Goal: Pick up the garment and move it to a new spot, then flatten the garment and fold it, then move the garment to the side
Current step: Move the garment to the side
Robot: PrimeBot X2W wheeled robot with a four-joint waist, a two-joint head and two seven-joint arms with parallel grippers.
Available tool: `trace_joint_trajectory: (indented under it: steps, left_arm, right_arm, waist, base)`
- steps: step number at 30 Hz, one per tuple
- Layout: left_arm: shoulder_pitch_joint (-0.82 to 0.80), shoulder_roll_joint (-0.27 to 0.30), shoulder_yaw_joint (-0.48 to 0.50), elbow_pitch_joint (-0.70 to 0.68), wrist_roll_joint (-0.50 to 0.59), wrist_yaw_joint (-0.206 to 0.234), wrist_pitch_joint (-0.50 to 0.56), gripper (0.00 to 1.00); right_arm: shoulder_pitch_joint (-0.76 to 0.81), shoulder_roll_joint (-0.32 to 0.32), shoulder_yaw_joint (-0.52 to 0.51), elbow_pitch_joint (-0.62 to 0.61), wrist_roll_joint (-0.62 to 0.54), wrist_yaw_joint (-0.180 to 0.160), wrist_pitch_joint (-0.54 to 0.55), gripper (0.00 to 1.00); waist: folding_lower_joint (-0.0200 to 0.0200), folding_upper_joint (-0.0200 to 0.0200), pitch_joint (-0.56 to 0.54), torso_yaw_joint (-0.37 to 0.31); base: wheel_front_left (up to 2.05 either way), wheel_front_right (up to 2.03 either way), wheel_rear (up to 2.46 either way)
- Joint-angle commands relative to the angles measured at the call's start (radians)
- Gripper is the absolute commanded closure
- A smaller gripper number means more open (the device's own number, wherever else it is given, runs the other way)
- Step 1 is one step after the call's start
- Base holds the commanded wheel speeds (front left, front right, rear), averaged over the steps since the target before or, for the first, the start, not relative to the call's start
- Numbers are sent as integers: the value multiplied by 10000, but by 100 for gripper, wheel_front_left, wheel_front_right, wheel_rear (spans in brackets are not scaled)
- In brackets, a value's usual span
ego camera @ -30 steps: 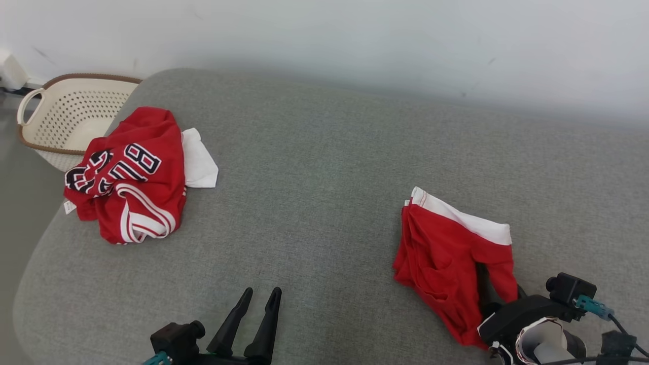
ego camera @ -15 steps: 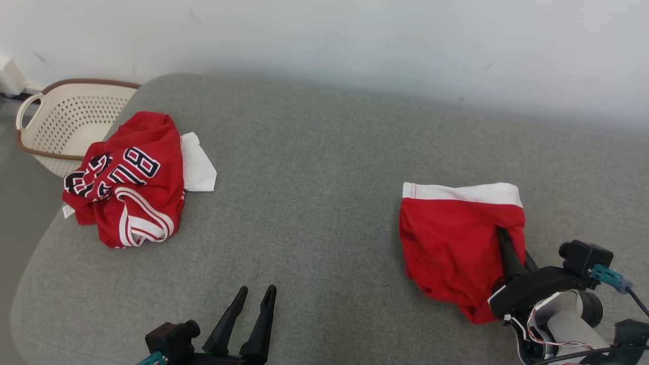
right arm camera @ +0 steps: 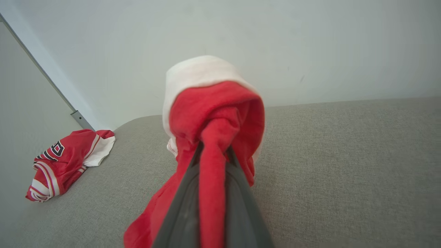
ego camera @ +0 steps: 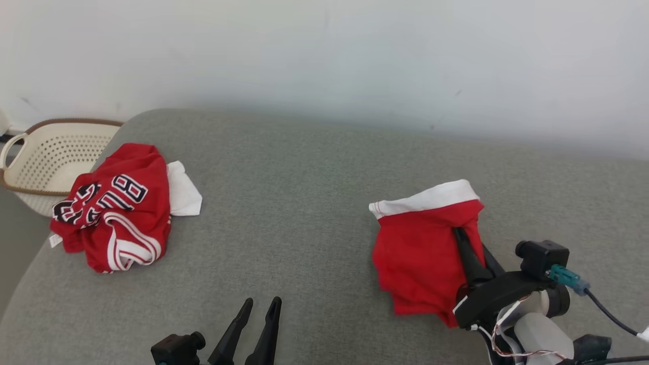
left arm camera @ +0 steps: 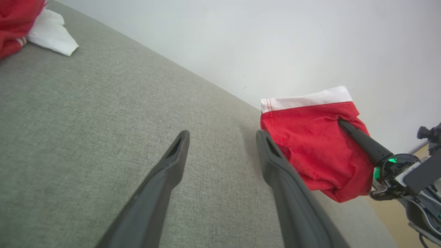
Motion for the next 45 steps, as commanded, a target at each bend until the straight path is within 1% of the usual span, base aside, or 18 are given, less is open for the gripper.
trace_joint_trajectory:
  steps: [1, 4, 9, 16, 22, 30, 31, 35, 38, 41, 45]
  left_arm:
    - [83, 15, -7, -48, 65, 3, 1, 0]
    - [104, -2, -58, -100, 82, 3, 1, 0]
    - [2, -14, -99, -204, 194, 3, -1, 0]
    - [-190, -58, -92, -482, 457, 3, -1, 0]
    - [-398, -93, -260, -629, 692, 3, 2, 0]
    - [-463, -41, -150, -801, 1103, 3, -1, 0]
    - [-463, -41, -150, -801, 1103, 3, -1, 0]
    - [-464, -47, -178, -827, 1239, 4, -1, 0]
    - [-523, -63, -281, -858, 1308, 3, 1, 0]
    - [-658, -71, -346, -989, 1374, 3, 1, 0]
    - [-836, -81, -510, -1182, 1580, 4, 1, 0]
  right_arm:
    - [114, 23, 29, 34, -1, 8, -2, 100]
    - [262, 87, 33, 163, 142, 8, -2, 100]
    - [356, 141, -122, 401, 421, 8, -2, 100]
    - [572, 215, -768, 861, 604, 8, -2, 100]
    - [740, 299, -1438, 1361, 471, 8, -2, 100]
    - [866, 614, -1723, 1437, 213, 8, -2, 100]
    - [866, 614, -1723, 1437, 213, 8, -2, 100]
    - [953, 684, -1734, 1433, 163, 8, -2, 100]
    - [944, 631, -1758, 1493, 86, 8, -2, 100]
    - [728, 529, -1700, 1580, -29, 8, -2, 100]
    - [125, 193, -1537, 1747, -250, 8, -2, 100]
  waist:
    - [0, 0, -169, -264]
    - [0, 0, -266, -631]
    - [0, 0, -318, -1445]
    - [0, 0, -150, -2708]
    - [0, 0, 105, -3660]
    - [0, 0, 360, -4716]
    - [0, 0, 360, -4716]
    - [0, 0, 444, -5065]
    - [0, 0, 527, -5121]
    - [0, 0, 733, -5004]
    - [0, 0, 1135, -4654]
  base:
    - [0, 0, 0]
    - [0, 0, 0]
    - [0, 0, 0]
    - [0, 0, 0]
    - [0, 0, 0]
    - [0, 0, 0]
    - [0, 0, 0]
    - [0, 0, 0]
    - [0, 0, 0]
    - [0, 0, 0]
    - [0, 0, 0]
